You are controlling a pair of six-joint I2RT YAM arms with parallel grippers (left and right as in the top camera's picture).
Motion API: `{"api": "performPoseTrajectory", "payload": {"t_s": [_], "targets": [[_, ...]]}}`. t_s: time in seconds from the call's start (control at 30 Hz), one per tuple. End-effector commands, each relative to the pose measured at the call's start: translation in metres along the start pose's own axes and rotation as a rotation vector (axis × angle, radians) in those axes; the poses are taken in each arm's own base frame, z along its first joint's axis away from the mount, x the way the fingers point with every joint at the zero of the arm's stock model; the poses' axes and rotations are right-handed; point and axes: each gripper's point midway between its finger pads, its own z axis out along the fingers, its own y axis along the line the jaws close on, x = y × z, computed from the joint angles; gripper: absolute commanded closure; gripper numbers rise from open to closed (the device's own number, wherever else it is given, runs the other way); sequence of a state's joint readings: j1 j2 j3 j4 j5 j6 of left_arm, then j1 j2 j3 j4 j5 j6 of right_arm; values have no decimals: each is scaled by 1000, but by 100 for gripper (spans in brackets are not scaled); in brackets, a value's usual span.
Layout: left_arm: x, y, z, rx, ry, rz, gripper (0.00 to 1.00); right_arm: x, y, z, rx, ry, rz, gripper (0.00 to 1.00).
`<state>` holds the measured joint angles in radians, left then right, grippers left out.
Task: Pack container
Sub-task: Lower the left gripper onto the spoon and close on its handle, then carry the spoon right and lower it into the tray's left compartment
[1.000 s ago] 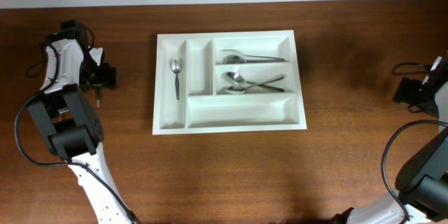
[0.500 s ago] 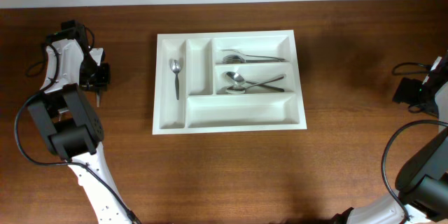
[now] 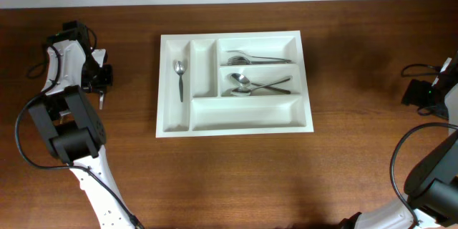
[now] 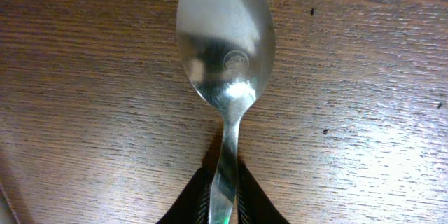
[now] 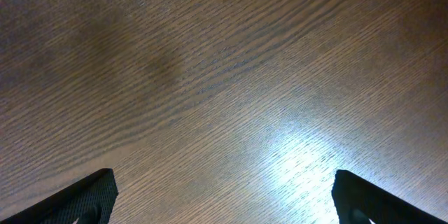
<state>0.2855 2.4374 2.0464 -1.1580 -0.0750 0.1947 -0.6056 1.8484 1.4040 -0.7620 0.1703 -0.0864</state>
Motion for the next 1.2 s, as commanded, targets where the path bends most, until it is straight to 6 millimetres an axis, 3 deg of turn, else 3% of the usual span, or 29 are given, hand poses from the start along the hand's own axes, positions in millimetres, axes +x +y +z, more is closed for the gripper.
{"api": "performPoseTrajectory", "payload": {"t_s": [0.0, 0.2, 0.47, 0.67, 0.8, 1.0, 1.17], "targets": [[4, -3, 11, 14, 25, 3, 89, 1, 1, -3, 0, -4, -6, 1], [1, -7, -1, 14, 27, 15, 94, 1, 1, -3, 0, -4, -6, 1], [-14, -22, -35, 37, -18, 42, 95, 1, 1, -3, 0, -4, -6, 1], [-22, -58, -64, 153, -51, 25, 95, 1, 1, -3, 0, -4, -6, 1], [-16, -89, -79, 219, -29, 44, 95, 1, 1, -3, 0, -4, -6, 1], [-5, -136, -86, 221, 10, 145, 98, 1, 1, -3, 0, -4, -6, 1], [-3, -164, -88, 221, 9, 205, 98, 1, 1, -3, 0, -4, -6, 1]]}}
